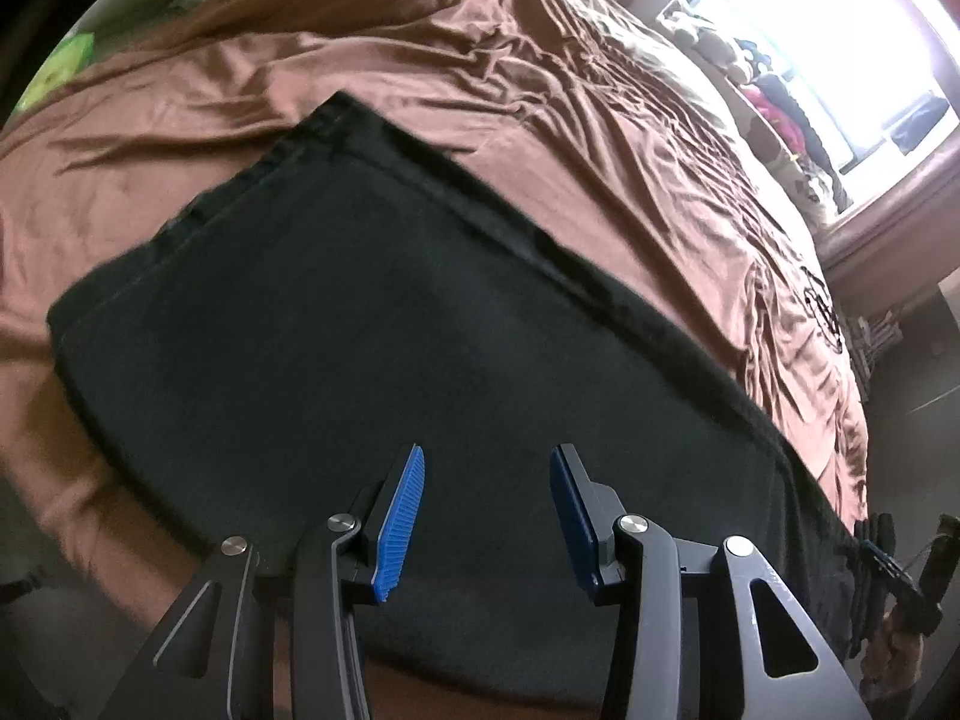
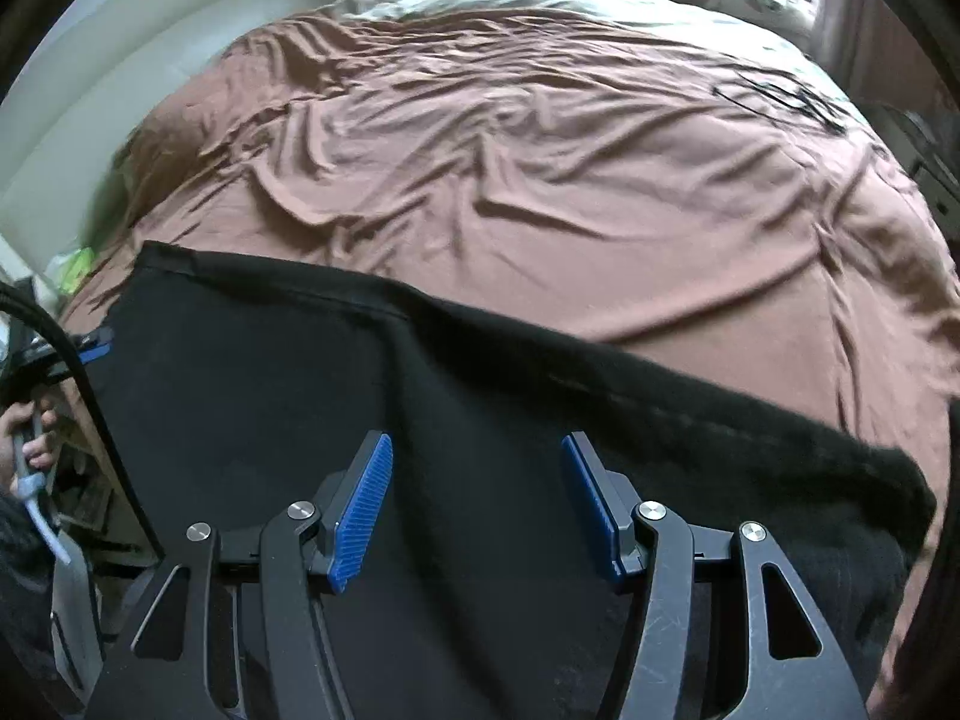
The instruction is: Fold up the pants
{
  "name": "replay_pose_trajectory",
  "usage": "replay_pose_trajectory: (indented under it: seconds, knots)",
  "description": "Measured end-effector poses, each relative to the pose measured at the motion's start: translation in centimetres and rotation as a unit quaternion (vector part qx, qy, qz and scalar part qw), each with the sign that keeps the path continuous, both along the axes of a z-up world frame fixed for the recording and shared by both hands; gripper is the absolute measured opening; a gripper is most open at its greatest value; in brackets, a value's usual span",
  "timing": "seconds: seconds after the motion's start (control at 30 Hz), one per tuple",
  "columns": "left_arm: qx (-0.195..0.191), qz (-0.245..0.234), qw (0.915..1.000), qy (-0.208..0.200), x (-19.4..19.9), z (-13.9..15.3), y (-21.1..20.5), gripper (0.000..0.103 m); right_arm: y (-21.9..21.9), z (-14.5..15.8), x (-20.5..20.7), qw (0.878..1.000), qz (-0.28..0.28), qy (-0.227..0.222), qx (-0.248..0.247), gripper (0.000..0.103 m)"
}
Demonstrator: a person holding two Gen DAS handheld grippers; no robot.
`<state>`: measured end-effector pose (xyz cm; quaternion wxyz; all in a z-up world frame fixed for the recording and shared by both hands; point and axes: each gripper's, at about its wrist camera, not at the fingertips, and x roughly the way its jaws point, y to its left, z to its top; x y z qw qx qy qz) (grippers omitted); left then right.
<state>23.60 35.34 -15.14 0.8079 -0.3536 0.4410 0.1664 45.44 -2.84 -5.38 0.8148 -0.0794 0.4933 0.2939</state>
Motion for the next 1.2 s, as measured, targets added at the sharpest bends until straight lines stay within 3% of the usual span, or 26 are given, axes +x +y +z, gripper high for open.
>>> replay_pose_trajectory:
  seconds: [0.17,0.47,0.7,1.03,1.2]
  knots:
    - [-0.002,0.017,0.9999,-0.002,-2.9,-0.8,0.3,0.046,-1.2,-1.6,0.2,0.999,-0.044,0.020,-0.025,0.057]
    - [-0.011,0.078,0.9966,-0.024,-8.1,-0.8,2.5,0.046,0.9,-6.3,3.3,0.991,-0.084,0.069,-0.077,0.056]
    - [-0.036,0.131,0.9901,-0.035,-11.2,-1.7,5.6,0.046,3.4,-8.2,5.8,0.989,-0.097,0.061,-0.092,0.056]
    - [-0.063,0.166,0.9831,-0.045,-11.0,-3.7,9.2,0.046,4.5,-9.1,8.2,0.988,-0.111,0.051,-0.091,0.054]
    - [-0.058,0.178,0.9804,-0.062,-10.1,-3.6,10.7,0.046,4.9,-9.2,9.1,0.988,-0.111,0.045,-0.097,0.054]
